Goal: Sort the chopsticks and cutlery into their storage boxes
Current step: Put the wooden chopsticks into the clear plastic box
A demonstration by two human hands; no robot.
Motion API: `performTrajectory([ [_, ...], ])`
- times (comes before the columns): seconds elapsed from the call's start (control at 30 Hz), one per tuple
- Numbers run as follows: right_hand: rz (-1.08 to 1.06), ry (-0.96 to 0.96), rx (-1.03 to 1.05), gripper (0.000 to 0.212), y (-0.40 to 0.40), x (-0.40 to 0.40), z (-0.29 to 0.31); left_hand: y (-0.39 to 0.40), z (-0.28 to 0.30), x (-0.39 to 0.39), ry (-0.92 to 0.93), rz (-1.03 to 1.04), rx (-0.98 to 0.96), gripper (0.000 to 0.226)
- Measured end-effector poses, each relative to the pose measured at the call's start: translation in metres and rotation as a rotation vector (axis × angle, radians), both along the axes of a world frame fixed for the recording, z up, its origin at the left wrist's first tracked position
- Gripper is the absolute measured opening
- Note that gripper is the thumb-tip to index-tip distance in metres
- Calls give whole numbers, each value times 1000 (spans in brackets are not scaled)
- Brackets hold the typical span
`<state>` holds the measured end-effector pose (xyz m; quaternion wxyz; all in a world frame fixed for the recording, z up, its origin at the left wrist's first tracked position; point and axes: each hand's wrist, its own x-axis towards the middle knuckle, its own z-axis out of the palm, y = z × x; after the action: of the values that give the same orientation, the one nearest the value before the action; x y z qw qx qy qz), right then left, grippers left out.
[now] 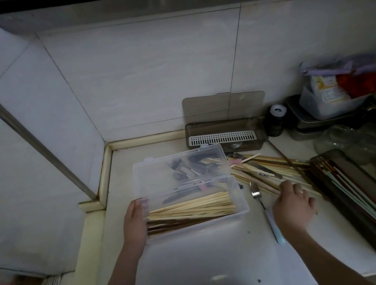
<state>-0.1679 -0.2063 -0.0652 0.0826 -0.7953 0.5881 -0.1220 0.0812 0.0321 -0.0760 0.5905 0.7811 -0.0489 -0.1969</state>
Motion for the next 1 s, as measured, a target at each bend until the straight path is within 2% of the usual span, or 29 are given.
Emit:
performTrajectory([
  [0.07, -39, -60, -27, 21, 3, 2, 3, 0, -2, 1, -2, 1, -6, 26],
  [0.17, -43, -180, -72, 24, 11, 12, 9, 1, -5, 2, -3, -5, -25, 26],
  [0.27, 195, -388, -180, 17, 27, 26, 17, 1, -5, 2, 14, -4, -43, 24],
  [0.33, 390, -501, -212, 20, 40, 37, 24, 1, -4, 1, 10, -1, -51, 24],
  [0.43, 533, -666, -32, 27, 65, 64, 38, 1, -6, 2, 13, 5, -66, 23],
  [0.5, 625, -662, 55, 36, 82, 83, 45, 1, -6, 2, 28, 1, -71, 23],
  [0.6, 781, -405, 41, 44, 95, 100, 32, 1, -4, 1, 39, 13, -96, 22],
  [0.67, 748, -256, 54, 50, 94, 100, 18, 0, -3, 1, 51, 17, -87, 22],
  [0.73, 693, -184, 97, 53, 90, 95, 12, 0, -4, 1, 56, 22, -78, 22],
  [0.8, 729, -149, 152, 52, 85, 92, 14, 0, -4, 2, 44, 21, -65, 21],
  [0.9, 703, -370, 206, 50, 78, 86, 25, 1, -4, 2, 30, 6, -46, 23],
  [1.0, 530, -616, 104, 52, 62, 73, 30, 1, -6, 3, 20, -1, -37, 25],
])
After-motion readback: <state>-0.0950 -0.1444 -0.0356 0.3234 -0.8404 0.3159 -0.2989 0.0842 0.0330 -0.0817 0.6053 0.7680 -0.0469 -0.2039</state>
